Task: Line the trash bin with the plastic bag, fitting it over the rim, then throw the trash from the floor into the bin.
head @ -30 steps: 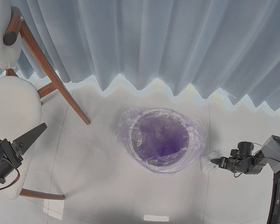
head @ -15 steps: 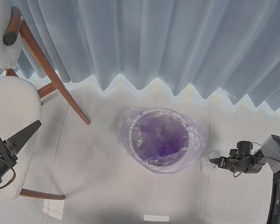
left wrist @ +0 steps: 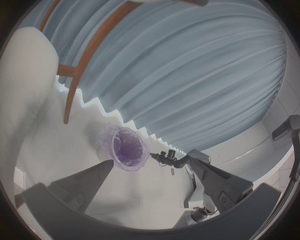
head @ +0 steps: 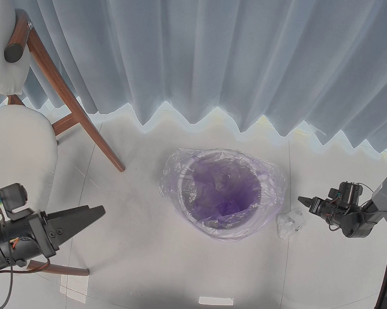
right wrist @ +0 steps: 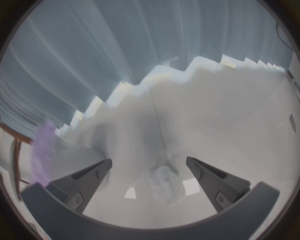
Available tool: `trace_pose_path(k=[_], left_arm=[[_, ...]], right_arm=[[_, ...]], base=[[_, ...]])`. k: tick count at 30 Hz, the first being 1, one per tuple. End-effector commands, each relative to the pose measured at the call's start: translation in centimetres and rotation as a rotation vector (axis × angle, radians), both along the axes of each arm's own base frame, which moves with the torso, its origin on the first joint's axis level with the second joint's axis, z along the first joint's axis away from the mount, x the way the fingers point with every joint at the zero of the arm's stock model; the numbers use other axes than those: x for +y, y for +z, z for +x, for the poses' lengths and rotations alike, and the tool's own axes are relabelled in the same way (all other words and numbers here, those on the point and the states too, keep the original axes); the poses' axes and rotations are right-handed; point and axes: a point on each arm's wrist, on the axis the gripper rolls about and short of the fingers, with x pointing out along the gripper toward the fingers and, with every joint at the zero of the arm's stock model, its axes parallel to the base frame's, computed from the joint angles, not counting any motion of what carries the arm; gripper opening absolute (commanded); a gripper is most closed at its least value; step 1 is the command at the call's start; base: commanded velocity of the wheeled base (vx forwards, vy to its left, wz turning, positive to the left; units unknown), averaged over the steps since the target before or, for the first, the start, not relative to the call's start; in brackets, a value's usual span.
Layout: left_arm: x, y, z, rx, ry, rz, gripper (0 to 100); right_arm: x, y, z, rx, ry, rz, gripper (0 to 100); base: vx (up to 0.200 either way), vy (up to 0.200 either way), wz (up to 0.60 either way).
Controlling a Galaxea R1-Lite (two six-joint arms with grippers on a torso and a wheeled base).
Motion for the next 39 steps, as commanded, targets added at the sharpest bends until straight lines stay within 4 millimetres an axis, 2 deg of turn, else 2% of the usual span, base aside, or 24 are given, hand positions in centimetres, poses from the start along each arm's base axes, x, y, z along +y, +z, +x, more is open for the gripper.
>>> trace_pose_path(k=[1, 2, 3, 4, 10, 12, 13, 21, 24, 26, 28, 29, 39], left_arm=[[-2.8, -2.1, 4.0, 0.122, -0.062, 0.055, 100], [-2.8, -2.2, 4.1, 0.125, -0.053, 0.057, 100], [-2.8, -2.2, 4.1, 0.125, -0.053, 0.057, 100], [-2.6, -2.3, 4.3, 0.124, -0.032, 0.055, 100], [-2.1, -2.4, 4.3, 0.133, -0.009, 0.055, 100], [-2.1, -2.4, 4.3, 0.135, -0.009, 0.056, 100], [-2.1, -2.4, 4.2, 0.135, -0.009, 0.057, 100], [-2.0, -2.6, 4.1, 0.141, -0.004, 0.06, 100], [-1.9, -2.6, 4.1, 0.142, -0.003, 0.06, 100], [-1.9, -2.6, 4.1, 0.142, -0.003, 0.06, 100], [-1.9, -2.6, 4.0, 0.142, -0.003, 0.06, 100], [-1.9, -2.6, 4.0, 0.142, -0.003, 0.06, 100], [-1.9, -2.6, 4.0, 0.141, -0.001, 0.06, 100]], right_arm=[[6.3, 9.9, -6.7, -0.049, 0.061, 0.211, 100], [7.3, 9.6, -7.9, -0.017, 0.073, 0.231, 100], [7.3, 9.6, -7.9, -0.017, 0.073, 0.231, 100], [8.4, 8.2, -9.9, 0.051, 0.092, 0.229, 100], [9.9, 6.3, -12.4, 0.024, 0.142, 0.205, 100], [10.2, 5.9, -12.5, 0.026, 0.142, 0.2, 100], [10.8, 5.0, -12.2, 0.04, 0.136, 0.188, 100], [12.6, 3.0, -11.5, 0.075, 0.158, 0.169, 100], [12.8, 2.4, -10.5, 0.059, 0.133, 0.161, 100], [12.8, 2.4, -10.5, 0.059, 0.133, 0.161, 100], [12.9, 1.3, -9.6, 0.036, 0.119, 0.156, 100], [12.9, 1.2, -9.5, 0.035, 0.114, 0.153, 0], [13.1, -0.1, -8.3, 0.038, 0.094, 0.143, 0]], base=[[0.0, 0.0, 0.0], [0.0, 0.0, 0.0], [0.0, 0.0, 0.0], [0.0, 0.0, 0.0], [0.0, 0.0, 0.0], [0.0, 0.0, 0.0], [0.0, 0.0, 0.0], [0.0, 0.0, 0.0], [0.0, 0.0, 0.0], [0.0, 0.0, 0.0], [0.0, 0.0, 0.0], [0.0, 0.0, 0.0], [0.0, 0.0, 0.0]])
